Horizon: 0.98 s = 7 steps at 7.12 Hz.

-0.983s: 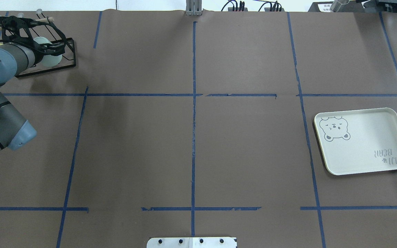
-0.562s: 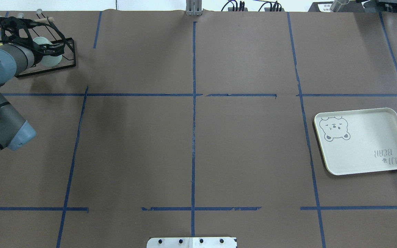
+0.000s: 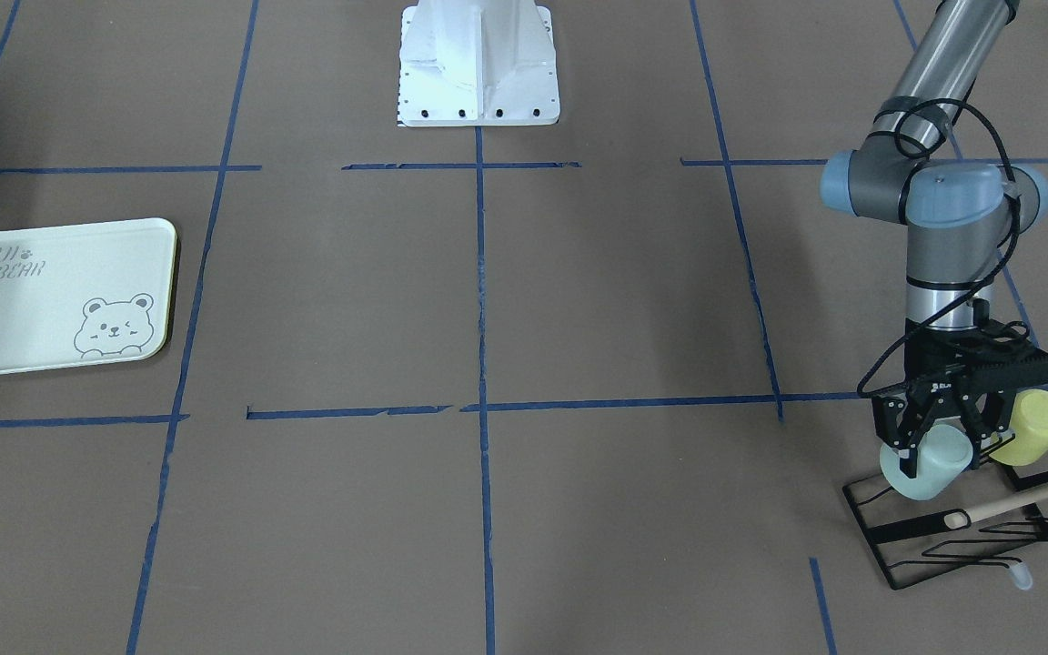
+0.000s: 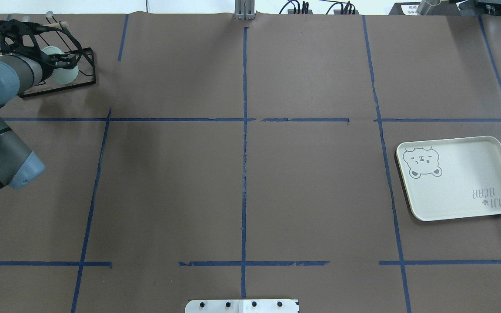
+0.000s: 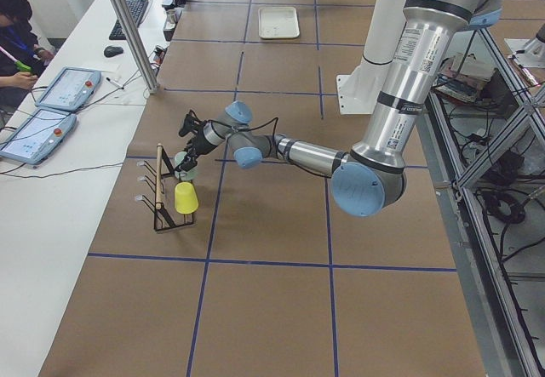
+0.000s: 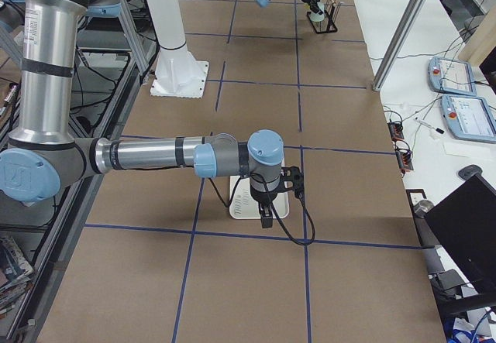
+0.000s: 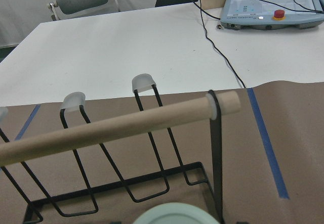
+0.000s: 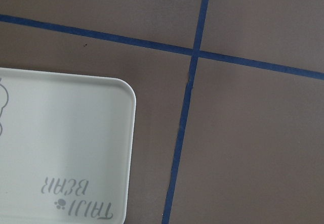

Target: Left arm grabs green cup and hands to right arm on tray

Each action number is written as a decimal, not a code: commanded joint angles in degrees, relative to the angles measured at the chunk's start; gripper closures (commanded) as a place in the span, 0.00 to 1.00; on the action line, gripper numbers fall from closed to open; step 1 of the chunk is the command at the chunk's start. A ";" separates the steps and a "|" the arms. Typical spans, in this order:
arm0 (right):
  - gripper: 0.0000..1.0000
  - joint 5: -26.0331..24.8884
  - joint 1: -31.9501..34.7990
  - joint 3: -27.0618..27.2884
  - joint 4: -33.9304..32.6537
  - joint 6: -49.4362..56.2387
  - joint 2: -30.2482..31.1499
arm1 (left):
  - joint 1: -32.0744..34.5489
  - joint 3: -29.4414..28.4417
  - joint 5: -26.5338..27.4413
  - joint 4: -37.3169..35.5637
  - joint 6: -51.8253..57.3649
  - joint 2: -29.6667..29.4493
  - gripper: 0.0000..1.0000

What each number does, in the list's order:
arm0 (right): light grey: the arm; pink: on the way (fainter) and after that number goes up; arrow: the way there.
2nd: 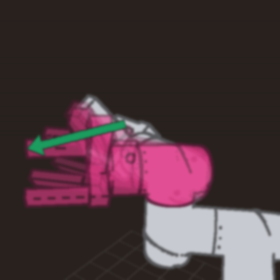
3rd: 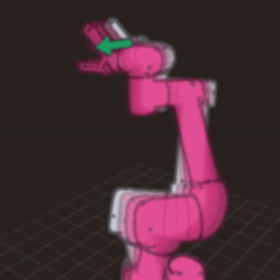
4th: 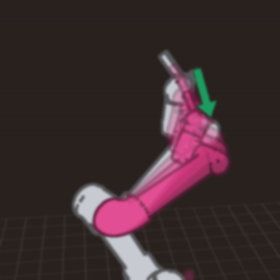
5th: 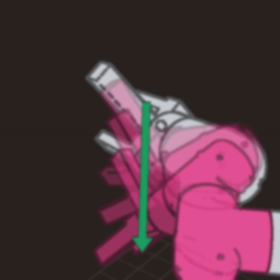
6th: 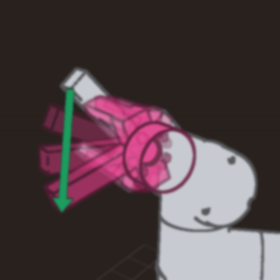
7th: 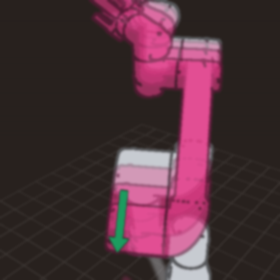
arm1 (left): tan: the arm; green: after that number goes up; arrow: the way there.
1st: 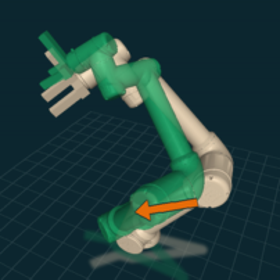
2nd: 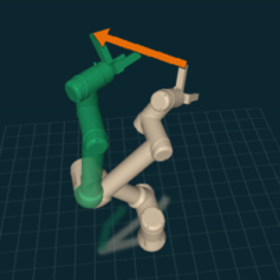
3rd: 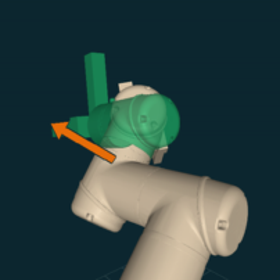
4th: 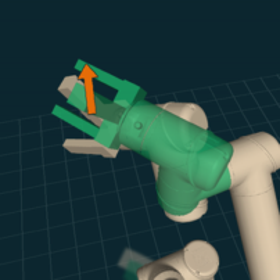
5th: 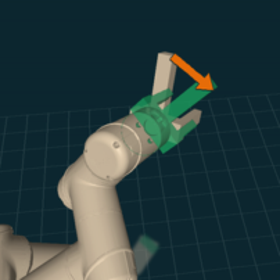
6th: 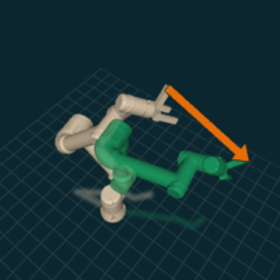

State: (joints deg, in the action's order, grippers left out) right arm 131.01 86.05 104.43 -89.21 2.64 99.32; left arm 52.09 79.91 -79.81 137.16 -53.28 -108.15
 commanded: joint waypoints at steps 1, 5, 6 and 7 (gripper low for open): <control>0.00 0.03 0.00 0.07 0.00 -0.09 0.00 | 0.38 0.34 0.00 -0.05 0.10 0.05 0.53; 0.00 0.03 0.00 0.07 0.00 0.00 -0.09 | 3.45 5.59 -0.35 -0.76 2.82 0.13 0.55; 0.00 0.03 0.00 0.07 0.00 0.00 -0.09 | 3.80 6.74 -1.05 -1.11 2.83 0.22 0.55; 0.00 0.03 0.00 -0.01 0.00 0.00 -0.09 | 6.42 8.84 -6.27 -3.11 2.83 0.31 0.55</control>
State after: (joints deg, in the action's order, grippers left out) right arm 131.04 86.05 104.49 -89.21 2.63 99.24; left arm 56.29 86.45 -81.86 135.73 -50.65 -107.94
